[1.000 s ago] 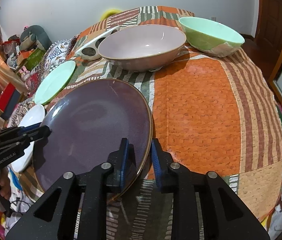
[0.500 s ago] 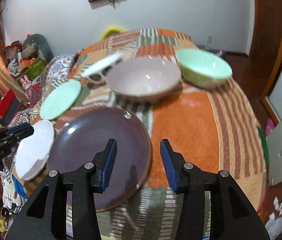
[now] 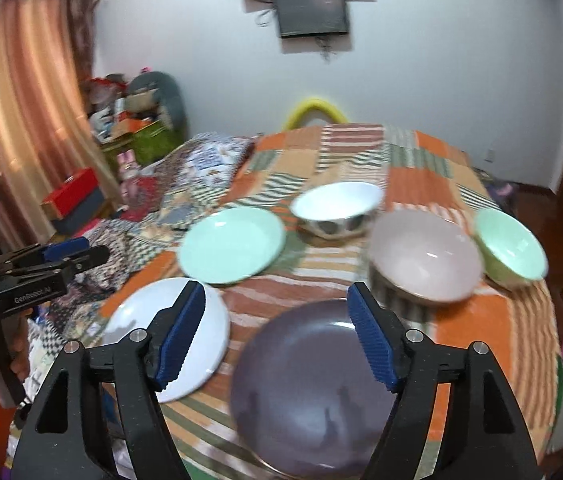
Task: Organize plates and bowls
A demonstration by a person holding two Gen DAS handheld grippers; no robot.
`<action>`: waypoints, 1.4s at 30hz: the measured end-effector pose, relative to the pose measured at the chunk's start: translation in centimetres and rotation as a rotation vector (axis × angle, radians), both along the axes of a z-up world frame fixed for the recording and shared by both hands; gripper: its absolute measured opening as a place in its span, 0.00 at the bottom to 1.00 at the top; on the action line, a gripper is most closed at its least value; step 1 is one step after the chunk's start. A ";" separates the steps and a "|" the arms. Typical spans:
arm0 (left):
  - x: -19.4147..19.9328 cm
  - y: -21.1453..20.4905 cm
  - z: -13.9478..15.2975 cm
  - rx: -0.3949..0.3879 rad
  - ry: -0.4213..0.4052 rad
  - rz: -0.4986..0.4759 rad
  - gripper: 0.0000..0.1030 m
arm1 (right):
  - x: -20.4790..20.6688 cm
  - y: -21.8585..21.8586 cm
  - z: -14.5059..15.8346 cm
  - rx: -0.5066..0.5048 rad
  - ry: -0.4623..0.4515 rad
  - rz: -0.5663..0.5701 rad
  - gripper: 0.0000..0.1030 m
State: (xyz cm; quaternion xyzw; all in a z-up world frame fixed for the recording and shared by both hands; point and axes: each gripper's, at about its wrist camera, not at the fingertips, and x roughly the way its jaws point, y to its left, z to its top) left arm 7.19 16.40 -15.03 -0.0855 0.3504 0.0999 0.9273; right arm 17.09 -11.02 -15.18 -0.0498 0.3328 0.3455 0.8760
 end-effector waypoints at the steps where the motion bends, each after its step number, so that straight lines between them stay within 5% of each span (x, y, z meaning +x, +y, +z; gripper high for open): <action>1: -0.3 0.4 -0.3 -0.004 0.006 0.004 0.58 | 0.1 1.0 -0.4 -0.003 0.011 0.019 0.68; 22: -2.5 6.0 -10.4 -0.155 0.197 0.080 0.57 | 1.3 9.2 -8.2 -0.151 0.228 0.095 0.65; 28: -2.6 6.3 -11.5 -0.186 0.204 0.075 0.45 | 1.8 10.1 -9.9 -0.173 0.304 0.125 0.45; 42: -2.8 6.4 -13.4 -0.291 0.227 0.070 0.18 | 2.7 10.9 -11.9 -0.270 0.331 0.144 0.36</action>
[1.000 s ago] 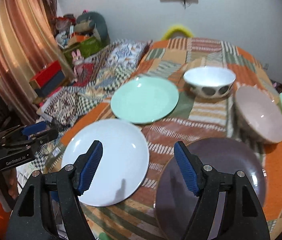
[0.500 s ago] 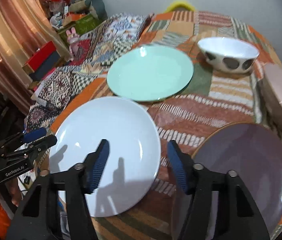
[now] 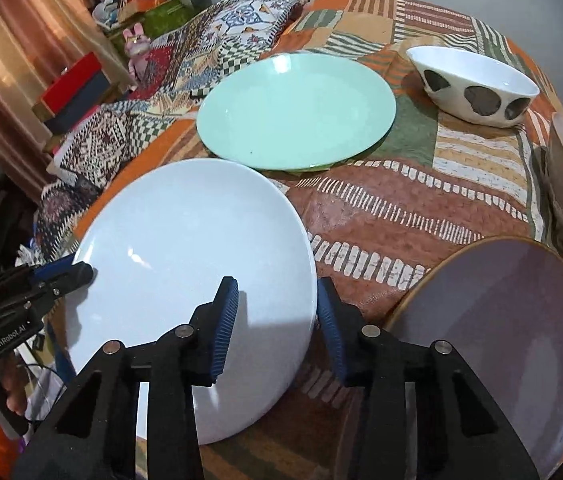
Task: Organize plates and bowls
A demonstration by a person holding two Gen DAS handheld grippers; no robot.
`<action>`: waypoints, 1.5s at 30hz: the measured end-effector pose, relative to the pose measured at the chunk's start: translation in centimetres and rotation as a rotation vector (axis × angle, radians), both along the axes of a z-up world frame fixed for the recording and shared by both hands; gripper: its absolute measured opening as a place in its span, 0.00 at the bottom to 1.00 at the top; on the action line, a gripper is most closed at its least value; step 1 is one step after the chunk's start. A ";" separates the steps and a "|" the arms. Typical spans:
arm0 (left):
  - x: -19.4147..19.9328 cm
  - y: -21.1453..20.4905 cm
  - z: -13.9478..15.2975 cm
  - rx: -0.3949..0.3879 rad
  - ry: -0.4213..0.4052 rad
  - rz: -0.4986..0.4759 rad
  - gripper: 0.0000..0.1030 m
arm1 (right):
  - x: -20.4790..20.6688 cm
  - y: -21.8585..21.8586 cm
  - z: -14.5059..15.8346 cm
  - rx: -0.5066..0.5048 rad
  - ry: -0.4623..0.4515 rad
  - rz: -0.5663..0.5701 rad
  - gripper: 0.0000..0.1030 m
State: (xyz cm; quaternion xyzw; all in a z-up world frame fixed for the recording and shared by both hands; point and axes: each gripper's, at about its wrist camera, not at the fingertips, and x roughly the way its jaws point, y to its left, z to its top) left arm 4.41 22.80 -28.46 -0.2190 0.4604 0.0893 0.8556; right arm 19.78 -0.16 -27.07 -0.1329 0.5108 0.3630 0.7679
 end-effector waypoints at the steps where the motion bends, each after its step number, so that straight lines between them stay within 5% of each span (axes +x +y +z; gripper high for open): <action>1: -0.1 0.0 0.0 -0.004 -0.001 0.002 0.18 | 0.1 0.1 -0.1 -0.003 0.005 0.001 0.36; 9: -0.2 0.4 0.4 0.018 0.021 0.040 0.18 | 0.7 -0.5 -0.1 0.025 0.050 -0.016 0.14; 26: -0.1 -0.9 5.0 0.089 -0.065 0.043 0.18 | -0.7 -2.0 4.1 0.102 -0.083 -0.024 0.13; 45: 3.3 -9.0 10.7 0.147 -0.167 -0.109 0.18 | -0.2 -10.8 9.3 0.213 -0.204 -0.173 0.13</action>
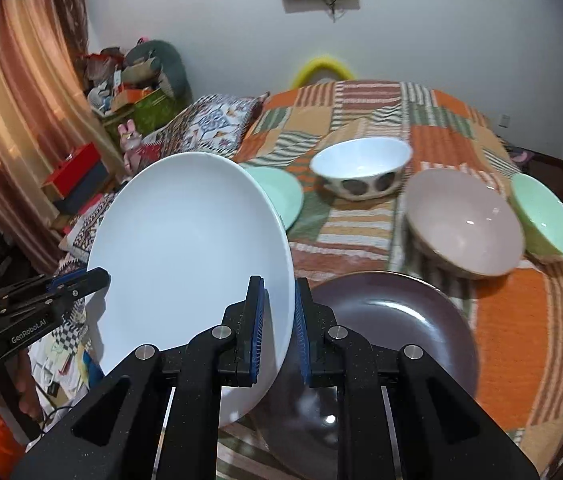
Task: Organize plates and bowls
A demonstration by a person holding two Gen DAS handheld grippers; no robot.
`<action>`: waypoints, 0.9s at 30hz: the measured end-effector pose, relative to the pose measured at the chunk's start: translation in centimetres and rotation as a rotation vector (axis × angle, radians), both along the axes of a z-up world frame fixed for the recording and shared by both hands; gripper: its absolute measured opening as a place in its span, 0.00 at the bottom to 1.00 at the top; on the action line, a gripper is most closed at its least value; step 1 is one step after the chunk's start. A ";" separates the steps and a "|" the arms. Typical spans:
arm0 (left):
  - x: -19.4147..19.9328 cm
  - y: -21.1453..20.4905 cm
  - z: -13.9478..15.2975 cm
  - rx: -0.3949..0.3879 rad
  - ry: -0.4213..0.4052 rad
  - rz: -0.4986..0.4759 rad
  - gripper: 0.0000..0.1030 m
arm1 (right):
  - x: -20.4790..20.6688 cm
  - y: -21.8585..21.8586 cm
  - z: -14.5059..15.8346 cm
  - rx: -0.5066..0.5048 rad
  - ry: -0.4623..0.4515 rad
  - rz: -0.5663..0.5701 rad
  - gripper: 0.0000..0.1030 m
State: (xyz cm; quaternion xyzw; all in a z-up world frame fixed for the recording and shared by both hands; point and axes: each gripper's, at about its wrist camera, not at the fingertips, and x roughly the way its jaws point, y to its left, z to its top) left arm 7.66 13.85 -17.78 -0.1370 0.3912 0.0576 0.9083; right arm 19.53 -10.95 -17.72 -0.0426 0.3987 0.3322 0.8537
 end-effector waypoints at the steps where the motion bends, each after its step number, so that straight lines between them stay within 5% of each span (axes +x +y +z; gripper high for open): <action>1: 0.3 -0.5 0.1 -0.002 0.001 -0.012 0.18 | 0.1 -0.7 0.1 0.005 -0.003 -0.011 0.13; 11: 3.5 -6.1 0.0 0.031 0.033 -0.122 0.18 | 0.4 -6.5 -0.6 0.017 0.020 -0.112 0.13; 19: 6.3 -7.8 -3.0 -0.045 0.112 -0.163 0.18 | 0.8 -9.4 -2.1 0.005 0.056 -0.179 0.14; 27: 7.9 -9.8 -4.7 -0.031 0.149 -0.205 0.19 | 0.9 -11.1 -3.9 -0.020 0.094 -0.222 0.14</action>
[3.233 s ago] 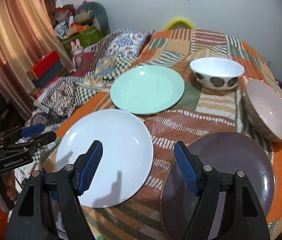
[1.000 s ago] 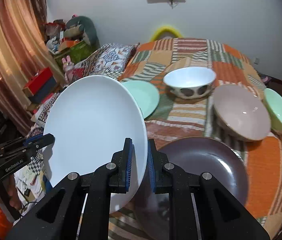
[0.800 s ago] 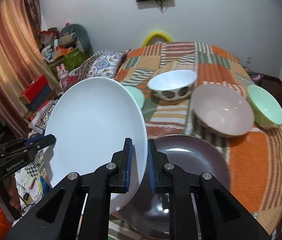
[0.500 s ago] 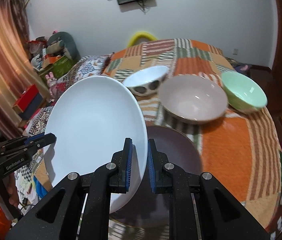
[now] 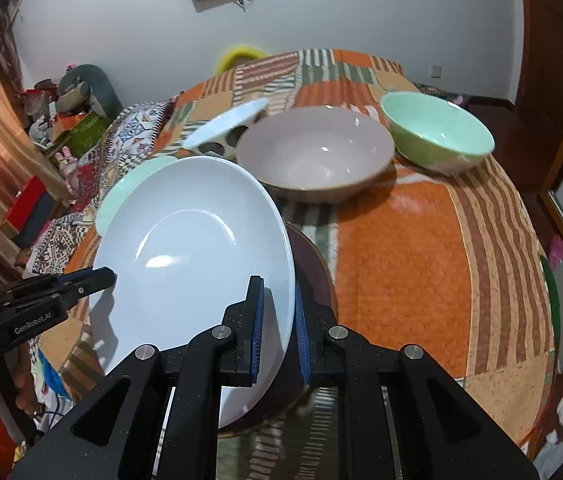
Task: Organize plates and bowls
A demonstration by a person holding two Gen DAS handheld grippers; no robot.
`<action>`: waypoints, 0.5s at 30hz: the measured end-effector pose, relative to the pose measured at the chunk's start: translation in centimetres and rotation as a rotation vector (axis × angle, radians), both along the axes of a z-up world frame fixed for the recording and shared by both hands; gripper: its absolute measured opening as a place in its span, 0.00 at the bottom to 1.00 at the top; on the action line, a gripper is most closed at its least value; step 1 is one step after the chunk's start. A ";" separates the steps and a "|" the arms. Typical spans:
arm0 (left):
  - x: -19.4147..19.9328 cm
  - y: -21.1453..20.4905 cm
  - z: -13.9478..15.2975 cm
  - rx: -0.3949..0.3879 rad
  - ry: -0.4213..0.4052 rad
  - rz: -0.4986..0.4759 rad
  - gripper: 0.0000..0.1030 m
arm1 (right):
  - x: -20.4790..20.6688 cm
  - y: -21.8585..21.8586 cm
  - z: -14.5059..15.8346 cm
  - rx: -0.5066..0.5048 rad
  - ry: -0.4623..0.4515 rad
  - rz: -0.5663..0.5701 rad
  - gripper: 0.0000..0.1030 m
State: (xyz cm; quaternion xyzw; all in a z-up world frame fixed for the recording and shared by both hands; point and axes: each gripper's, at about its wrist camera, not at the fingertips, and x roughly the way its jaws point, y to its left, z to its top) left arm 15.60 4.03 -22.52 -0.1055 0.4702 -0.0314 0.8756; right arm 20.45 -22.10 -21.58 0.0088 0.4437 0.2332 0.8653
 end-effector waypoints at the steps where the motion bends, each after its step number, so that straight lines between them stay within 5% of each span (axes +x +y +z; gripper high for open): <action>1: 0.1 -0.2 -0.1 0.000 0.002 -0.002 0.19 | 0.0 -0.2 -0.1 -0.001 0.004 -0.004 0.14; 15: 1.0 -1.3 -1.4 0.020 0.027 -0.021 0.19 | 0.3 -0.8 -1.8 -0.046 0.038 -0.022 0.14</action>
